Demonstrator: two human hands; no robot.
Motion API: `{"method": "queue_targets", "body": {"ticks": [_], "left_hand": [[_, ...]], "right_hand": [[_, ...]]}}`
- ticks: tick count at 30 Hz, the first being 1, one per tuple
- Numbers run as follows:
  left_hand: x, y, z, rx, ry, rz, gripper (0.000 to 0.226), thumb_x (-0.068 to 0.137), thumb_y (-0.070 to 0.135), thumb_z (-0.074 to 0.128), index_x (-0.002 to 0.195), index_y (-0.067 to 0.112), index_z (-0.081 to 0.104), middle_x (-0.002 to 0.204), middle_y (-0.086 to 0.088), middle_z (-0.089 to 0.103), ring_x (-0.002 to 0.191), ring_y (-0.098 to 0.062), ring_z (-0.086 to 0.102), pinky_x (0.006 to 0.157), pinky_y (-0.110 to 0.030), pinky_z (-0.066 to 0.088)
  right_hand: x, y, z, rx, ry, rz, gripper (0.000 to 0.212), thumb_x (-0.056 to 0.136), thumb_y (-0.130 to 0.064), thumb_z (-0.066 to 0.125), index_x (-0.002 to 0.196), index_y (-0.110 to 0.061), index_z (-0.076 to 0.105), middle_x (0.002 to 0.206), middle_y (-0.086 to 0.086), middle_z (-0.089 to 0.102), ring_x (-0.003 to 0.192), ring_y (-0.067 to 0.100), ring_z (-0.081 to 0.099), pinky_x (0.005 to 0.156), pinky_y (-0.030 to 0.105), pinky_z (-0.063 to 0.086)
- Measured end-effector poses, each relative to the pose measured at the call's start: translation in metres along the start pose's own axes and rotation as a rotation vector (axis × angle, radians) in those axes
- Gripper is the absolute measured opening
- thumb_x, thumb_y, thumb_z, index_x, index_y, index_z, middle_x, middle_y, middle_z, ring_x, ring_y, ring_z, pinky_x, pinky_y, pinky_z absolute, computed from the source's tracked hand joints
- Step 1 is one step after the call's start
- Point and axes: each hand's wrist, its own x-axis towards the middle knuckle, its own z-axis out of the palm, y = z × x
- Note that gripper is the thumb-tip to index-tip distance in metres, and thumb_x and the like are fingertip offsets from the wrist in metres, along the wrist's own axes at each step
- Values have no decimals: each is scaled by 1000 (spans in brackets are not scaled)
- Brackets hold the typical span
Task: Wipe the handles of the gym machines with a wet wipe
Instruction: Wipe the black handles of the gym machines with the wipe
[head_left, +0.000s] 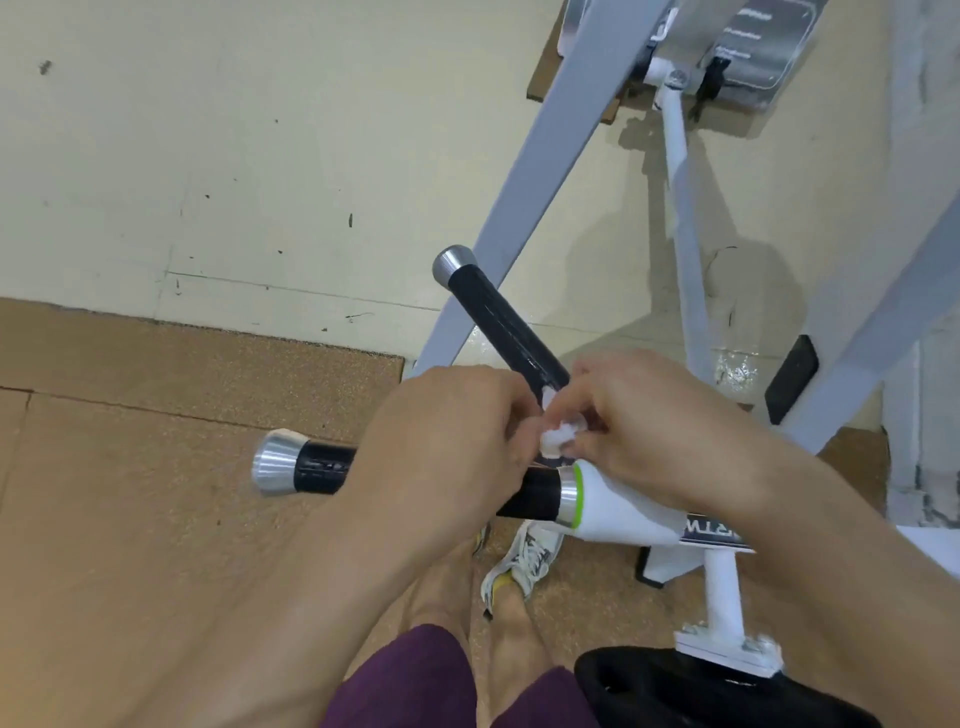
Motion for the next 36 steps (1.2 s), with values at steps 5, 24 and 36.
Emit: {"method": "queue_targets", "body": {"ticks": [5, 24, 36], "left_hand": [[-11, -10, 11, 34, 11, -31, 23, 90, 41, 46, 99, 30, 64, 82, 6, 64, 71, -14, 59, 58, -31, 49], [49, -14, 24, -252, -56, -250, 26, 82, 25, 66, 69, 18, 44, 65, 0, 50, 67, -23, 54, 57, -32, 40], [59, -24, 14, -284, -52, -326, 31, 77, 27, 71, 63, 18, 46, 65, 1, 54, 64, -19, 56, 55, -30, 40]], "right_hand": [[30, -9, 3, -269, 31, -138, 16, 81, -12, 60, 92, -17, 70, 93, 0, 58, 83, 27, 59, 68, 38, 48], [35, -17, -10, -117, 89, -18, 17, 83, -25, 68, 98, -18, 73, 92, 4, 59, 79, 22, 56, 75, 40, 47], [64, -13, -8, -130, 162, -2, 6, 82, -17, 67, 80, -21, 71, 70, -10, 54, 72, 16, 55, 65, 28, 42]]}}
